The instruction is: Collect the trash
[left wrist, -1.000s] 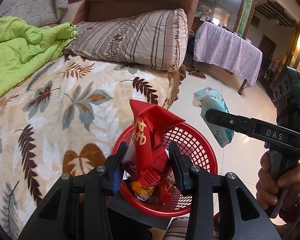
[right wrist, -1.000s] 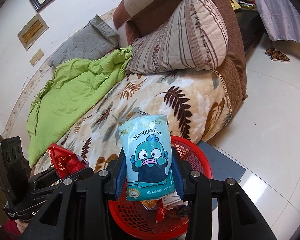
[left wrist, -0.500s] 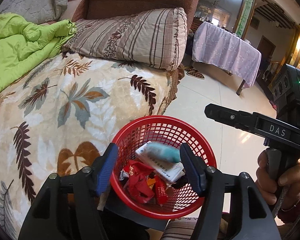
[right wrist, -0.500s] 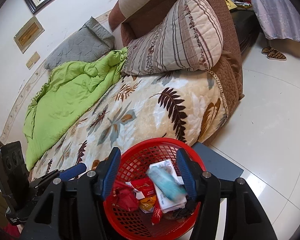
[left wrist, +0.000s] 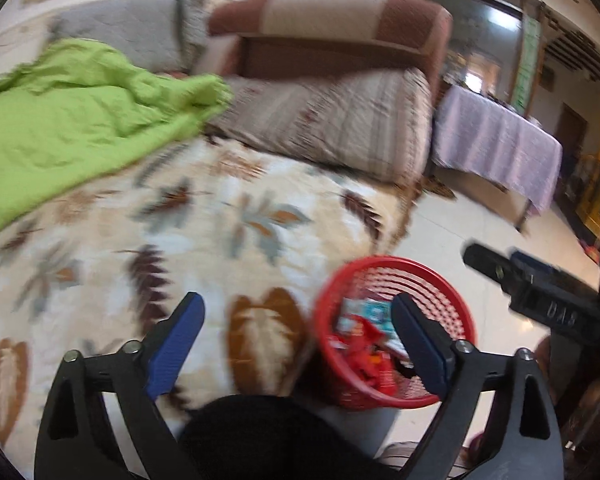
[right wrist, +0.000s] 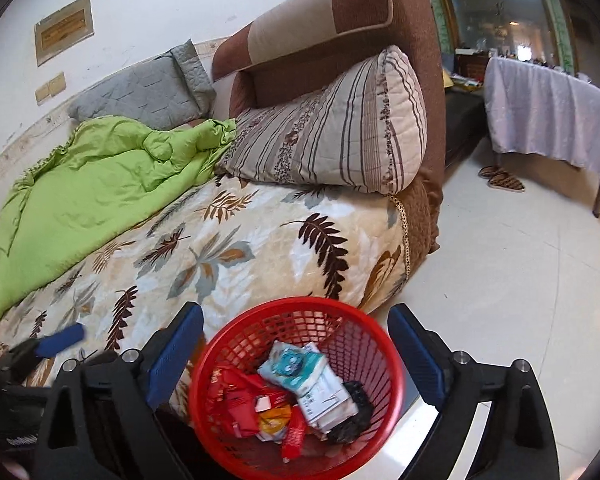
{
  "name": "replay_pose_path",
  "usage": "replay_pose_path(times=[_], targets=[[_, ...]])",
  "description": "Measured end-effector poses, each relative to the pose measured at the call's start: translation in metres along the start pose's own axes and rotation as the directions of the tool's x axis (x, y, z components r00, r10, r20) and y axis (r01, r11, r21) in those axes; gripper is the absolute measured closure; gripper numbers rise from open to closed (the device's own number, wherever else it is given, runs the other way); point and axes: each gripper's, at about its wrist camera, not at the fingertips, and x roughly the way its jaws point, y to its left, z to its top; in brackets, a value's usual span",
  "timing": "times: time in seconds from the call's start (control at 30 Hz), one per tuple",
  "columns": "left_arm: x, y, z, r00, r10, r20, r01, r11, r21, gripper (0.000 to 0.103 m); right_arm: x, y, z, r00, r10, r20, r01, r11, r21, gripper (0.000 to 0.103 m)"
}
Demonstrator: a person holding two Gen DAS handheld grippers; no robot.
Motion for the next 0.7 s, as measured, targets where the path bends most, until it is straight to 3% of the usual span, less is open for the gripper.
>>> replay_pose_path(times=[0.1, 0.2, 0.33, 0.53, 0.7], targets=[[-0.026, 0.025, -0.006, 0.995, 0.079, 0.056, -0.078, 0.997, -0.02, 0.004, -0.005, 0.018, -0.011, 0.998, -0.068, 0.002, 0.068, 0.998, 0.018, 0.0], [-0.045, 0.043, -0.016, 0.98, 0.174, 0.096, -0.173, 0.985, -0.024, 0.001, -0.013, 0.029, -0.022, 0.998, -0.065, 0.024, 0.064, 0.996, 0.062, 0.0], [-0.064, 0.065, -0.035, 0.94, 0.311, 0.138, -0.306, 0.95, -0.054, 0.0, -0.013, 0.052, -0.033, 0.987, -0.155, -0.039, 0.156, 0.987, 0.039, 0.0], [-0.066, 0.085, -0.043, 0.936, 0.335, 0.11, -0.329, 0.942, -0.065, 0.0, -0.018, 0.078, -0.048, 0.983, -0.177, -0.057, 0.175, 0.984, -0.043, 0.0], [-0.074, 0.084, -0.044, 0.902, 0.404, 0.153, -0.403, 0.914, -0.041, 0.0, -0.022, 0.091, -0.051, 0.979, -0.202, -0.039, 0.198, 0.976, -0.094, 0.0]])
